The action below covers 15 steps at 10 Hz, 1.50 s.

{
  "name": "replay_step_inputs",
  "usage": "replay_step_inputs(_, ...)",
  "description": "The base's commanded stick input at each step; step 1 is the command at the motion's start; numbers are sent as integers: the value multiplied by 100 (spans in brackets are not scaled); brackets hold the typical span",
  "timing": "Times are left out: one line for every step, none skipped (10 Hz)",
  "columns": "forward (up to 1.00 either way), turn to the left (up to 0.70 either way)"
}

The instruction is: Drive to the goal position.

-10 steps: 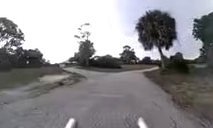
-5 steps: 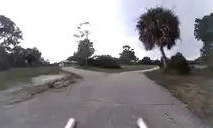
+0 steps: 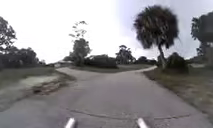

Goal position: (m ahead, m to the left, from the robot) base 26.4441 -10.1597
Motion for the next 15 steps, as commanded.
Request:
replay_step_inputs(100,0)
replay_step_inputs(100,0)
replay_step_inputs(100,0)
replay_step_inputs(100,0)
replay_step_inputs(100,0)
replay_step_inputs(100,0)
replay_step_inputs(100,0)
replay_step_inputs(100,0)
replay_step_inputs(100,0)
replay_step_inputs(100,0)
replay_step_inputs(100,0)
replay_step_inputs(100,0)
replay_step_inputs(100,0)
replay_step_inputs(100,0)
replay_step_inputs(100,0)
